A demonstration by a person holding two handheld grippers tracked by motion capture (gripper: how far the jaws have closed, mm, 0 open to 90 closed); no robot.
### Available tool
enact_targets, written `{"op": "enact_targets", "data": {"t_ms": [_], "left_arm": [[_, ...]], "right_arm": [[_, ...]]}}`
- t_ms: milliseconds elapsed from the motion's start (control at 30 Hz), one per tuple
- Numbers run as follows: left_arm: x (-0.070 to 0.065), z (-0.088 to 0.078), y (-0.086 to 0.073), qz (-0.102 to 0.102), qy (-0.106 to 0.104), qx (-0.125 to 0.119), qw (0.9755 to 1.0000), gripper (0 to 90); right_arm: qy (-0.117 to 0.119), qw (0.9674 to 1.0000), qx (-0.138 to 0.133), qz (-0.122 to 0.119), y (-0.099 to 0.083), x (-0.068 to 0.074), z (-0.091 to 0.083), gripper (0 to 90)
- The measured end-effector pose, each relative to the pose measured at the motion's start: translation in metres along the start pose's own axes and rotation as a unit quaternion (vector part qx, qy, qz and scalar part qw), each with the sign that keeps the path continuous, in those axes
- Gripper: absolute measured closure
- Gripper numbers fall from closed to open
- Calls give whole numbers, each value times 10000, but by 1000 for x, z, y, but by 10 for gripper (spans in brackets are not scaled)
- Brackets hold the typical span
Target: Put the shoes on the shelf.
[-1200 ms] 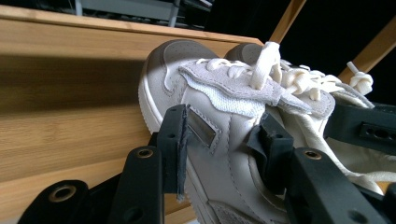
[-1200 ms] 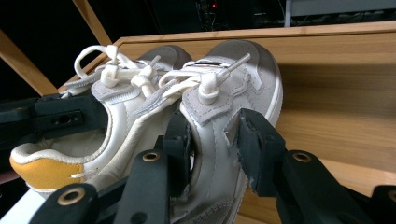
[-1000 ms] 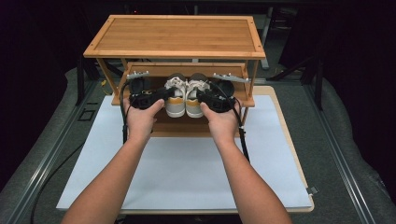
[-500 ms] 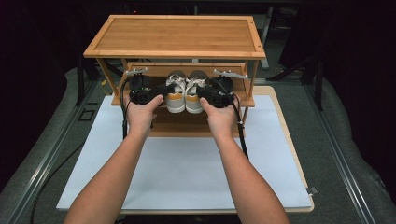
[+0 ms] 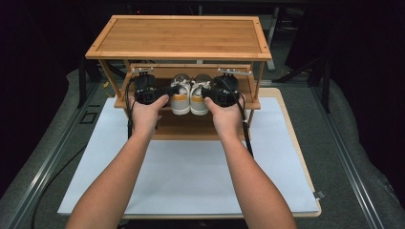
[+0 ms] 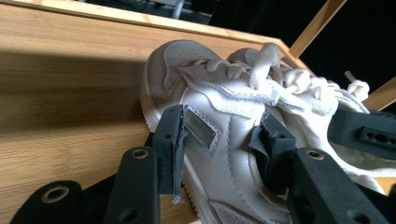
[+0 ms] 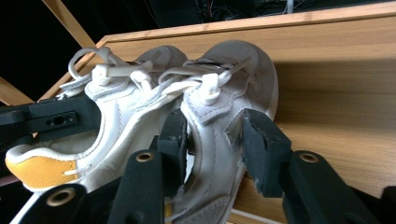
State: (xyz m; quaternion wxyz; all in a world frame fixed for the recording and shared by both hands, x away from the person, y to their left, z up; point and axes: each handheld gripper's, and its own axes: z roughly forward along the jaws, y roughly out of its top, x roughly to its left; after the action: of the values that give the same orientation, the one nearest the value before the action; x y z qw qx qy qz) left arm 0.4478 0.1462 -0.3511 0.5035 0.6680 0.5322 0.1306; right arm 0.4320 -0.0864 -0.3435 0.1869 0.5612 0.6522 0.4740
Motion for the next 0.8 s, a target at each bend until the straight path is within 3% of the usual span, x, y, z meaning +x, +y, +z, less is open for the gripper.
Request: {"op": "enact_targets", "data": {"t_ms": [233, 333, 367, 567, 667, 800], "left_arm": [[-2, -1, 2, 102, 135, 96, 9998, 572], [-2, -3, 4, 26, 62, 60, 10000, 547], [-3, -5, 5, -5, 46, -18, 10000, 529], [-8, -18, 8, 258, 41, 17, 9997, 542], [-8, -29, 4, 252, -8, -118, 9996, 553], [-6, -42, -1, 243, -113, -257, 9993, 568]], "right_arm": [[-10, 10000, -14, 25, 4, -1, -4, 617], [-14, 10000, -55, -17, 3, 0, -6, 624], [-19, 10000, -42, -7, 3, 0, -8, 626], [-34, 9999, -124, -82, 3, 2, -16, 636], [-90, 9995, -196, -212, 0, 4, -26, 635], [13, 9992, -221, -337, -3, 5, -38, 620]]}}
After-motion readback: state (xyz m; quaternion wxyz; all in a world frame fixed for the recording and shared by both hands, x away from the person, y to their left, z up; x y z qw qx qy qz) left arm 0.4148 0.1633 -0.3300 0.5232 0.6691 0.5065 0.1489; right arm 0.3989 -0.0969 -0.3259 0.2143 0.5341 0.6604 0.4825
